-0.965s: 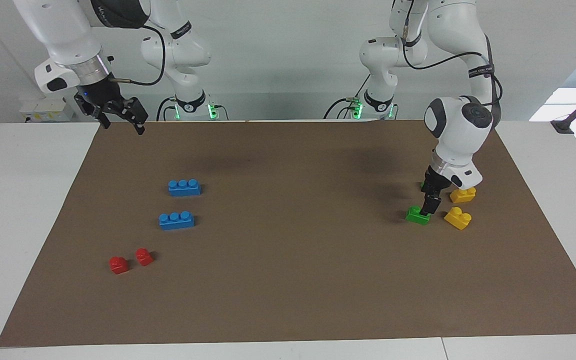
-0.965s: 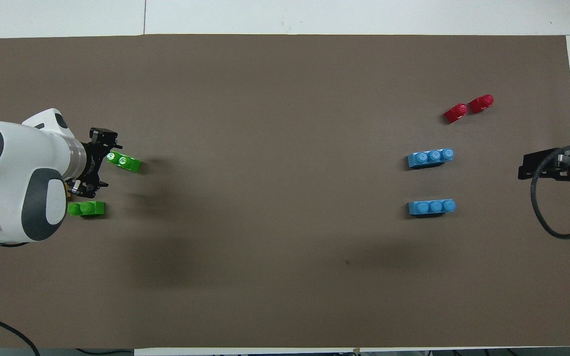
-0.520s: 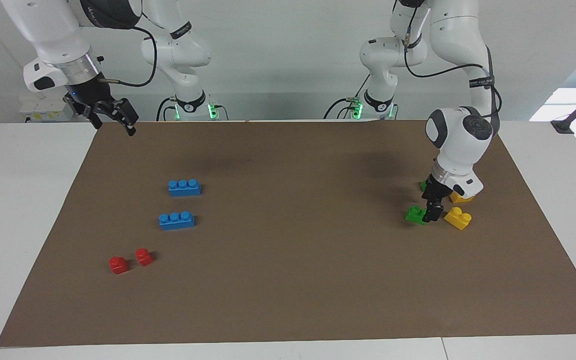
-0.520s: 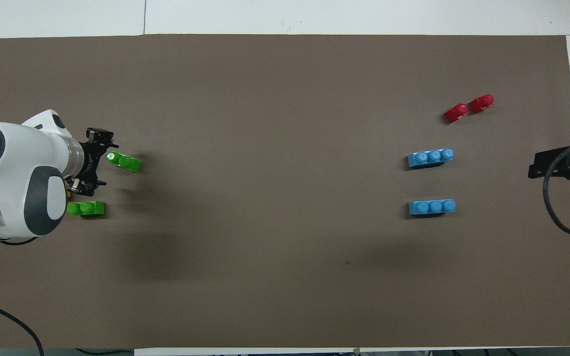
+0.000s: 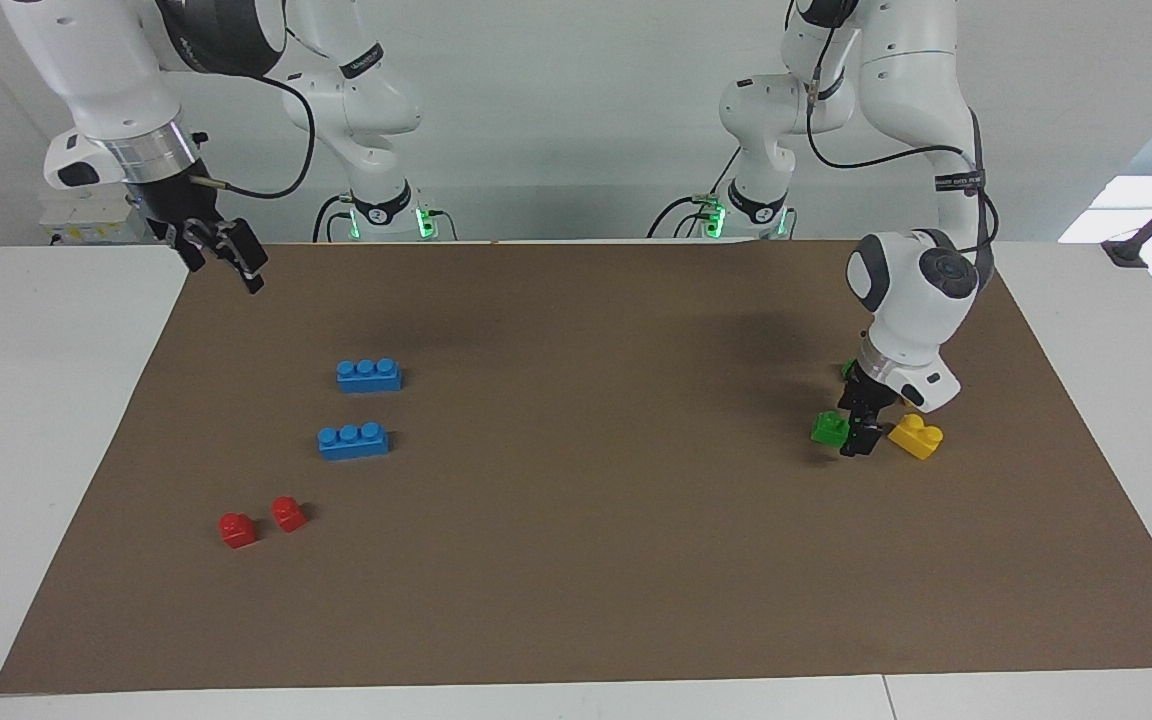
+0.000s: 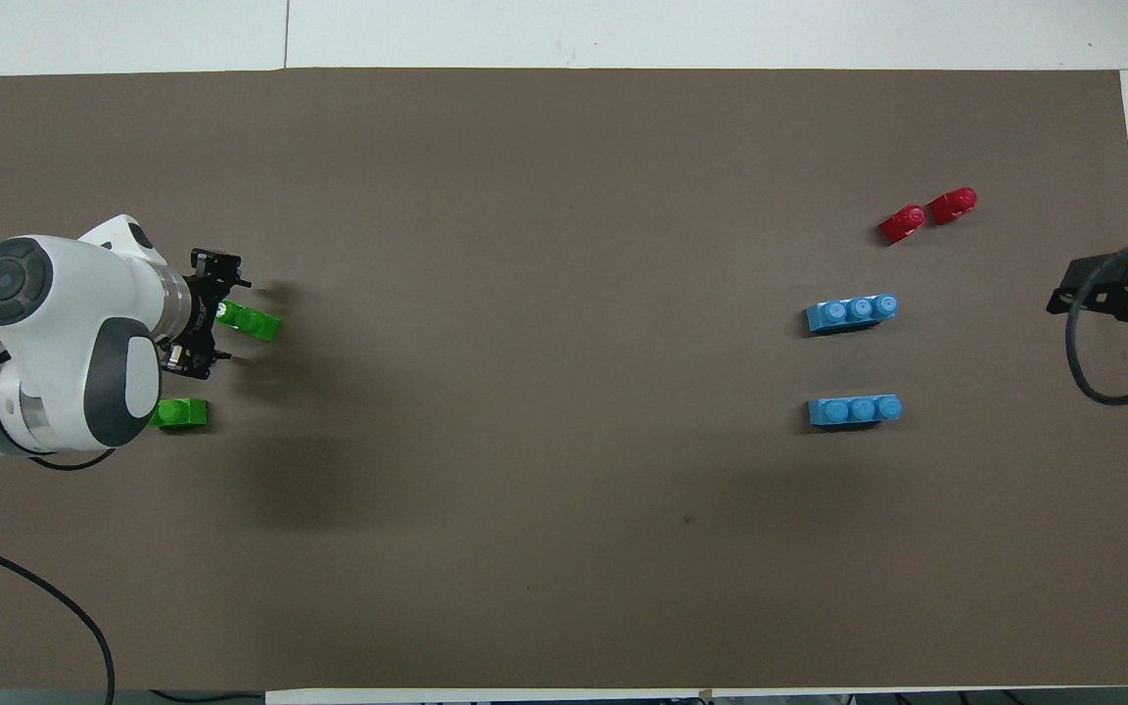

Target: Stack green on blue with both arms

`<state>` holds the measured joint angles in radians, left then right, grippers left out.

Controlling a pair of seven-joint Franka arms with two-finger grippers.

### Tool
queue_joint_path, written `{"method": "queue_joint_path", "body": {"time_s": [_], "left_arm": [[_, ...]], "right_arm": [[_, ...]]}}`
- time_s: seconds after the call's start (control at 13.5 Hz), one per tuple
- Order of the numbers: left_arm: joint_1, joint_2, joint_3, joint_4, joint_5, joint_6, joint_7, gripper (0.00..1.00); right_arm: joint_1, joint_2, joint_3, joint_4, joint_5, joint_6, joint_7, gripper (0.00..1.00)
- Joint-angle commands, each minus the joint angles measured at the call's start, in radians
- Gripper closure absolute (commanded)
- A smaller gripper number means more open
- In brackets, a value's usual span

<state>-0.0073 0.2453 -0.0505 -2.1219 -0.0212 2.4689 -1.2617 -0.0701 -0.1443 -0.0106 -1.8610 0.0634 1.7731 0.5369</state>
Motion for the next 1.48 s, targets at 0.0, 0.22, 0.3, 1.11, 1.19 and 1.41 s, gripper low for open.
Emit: {"method": "queue_joint_path", "body": {"time_s": [0.0,0.22,0.3,1.11,1.19,1.41], "left_arm": [[-0.007,0.017,0.006,0.016,0.012,0.01,-0.021,0.07],[-0.005,0.016,0.008,0.019,0.039,0.007,-0.021,0.37],[-0.003,0.015,0.008,0.02,0.046,0.007,-0.019,0.7],[-0.023,-0.018,-0.003,0.248,0.055,-0.293,-0.019,1.0],[-0.042,-0.03,-0.002,0.298,0.053,-0.365,-0.019,1.0],[-0.077,-0.08,-0.005,0.375,0.046,-0.516,-0.028,1.0]], "right_arm": [[0.0,0.061,0.003,-0.017,0.148,0.069,0.33,0.04],[-0.017,0.179,0.001,0.005,0.269,0.094,0.636,0.04],[-0.028,0.218,0.001,0.006,0.273,0.127,0.641,0.04],[-0.028,0.459,0.008,0.032,0.302,0.269,0.553,0.03],[-0.034,0.477,0.008,0.032,0.3,0.269,0.522,0.02],[-0.037,0.512,0.008,0.042,0.3,0.282,0.468,0.02]]}}
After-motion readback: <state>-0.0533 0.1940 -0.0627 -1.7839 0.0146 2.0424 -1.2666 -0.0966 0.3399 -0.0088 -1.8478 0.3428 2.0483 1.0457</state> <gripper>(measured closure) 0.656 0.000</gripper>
